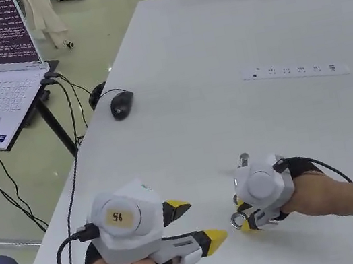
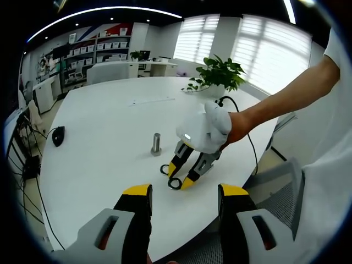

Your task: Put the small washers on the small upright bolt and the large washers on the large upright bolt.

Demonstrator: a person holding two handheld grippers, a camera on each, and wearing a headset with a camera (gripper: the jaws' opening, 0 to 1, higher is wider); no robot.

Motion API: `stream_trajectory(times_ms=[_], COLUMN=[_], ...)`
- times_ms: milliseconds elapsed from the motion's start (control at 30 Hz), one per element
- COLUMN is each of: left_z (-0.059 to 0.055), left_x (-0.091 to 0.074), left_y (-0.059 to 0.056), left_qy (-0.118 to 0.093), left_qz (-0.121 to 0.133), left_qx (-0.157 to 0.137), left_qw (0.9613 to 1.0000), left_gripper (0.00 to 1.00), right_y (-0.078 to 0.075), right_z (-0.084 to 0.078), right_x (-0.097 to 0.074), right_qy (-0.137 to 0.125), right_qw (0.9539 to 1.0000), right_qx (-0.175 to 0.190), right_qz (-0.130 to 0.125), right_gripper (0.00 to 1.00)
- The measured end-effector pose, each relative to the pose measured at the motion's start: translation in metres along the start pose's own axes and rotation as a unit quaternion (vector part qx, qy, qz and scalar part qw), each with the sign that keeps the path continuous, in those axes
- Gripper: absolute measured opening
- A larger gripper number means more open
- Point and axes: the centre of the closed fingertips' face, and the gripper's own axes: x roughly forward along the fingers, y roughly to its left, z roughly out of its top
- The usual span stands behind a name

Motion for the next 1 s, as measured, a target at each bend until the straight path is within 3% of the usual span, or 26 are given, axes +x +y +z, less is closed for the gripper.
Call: stream_trajectory(times_ms=[533, 1000], left_z=[-0.001, -0.001], left_x=[-0.001, -0.001], left_y=[0.0, 0.002], left_qy=[0.0, -0.004], left_qz=[0.0, 0.002], left_qx=[-0.001, -0.002], left_qw=[1.0, 1.0], left_gripper=[0.47, 0.47], right_y=[-0.002, -0.038], right_z=[0.0, 0.002], right_x=[-0.021, -0.071], right_qy=[-0.026, -0.026], right_qw=[0.9991, 0.998], right_qx=[0.027, 0.023], right_qz=[-0.018, -0.053], right_gripper=[0.23, 0.23])
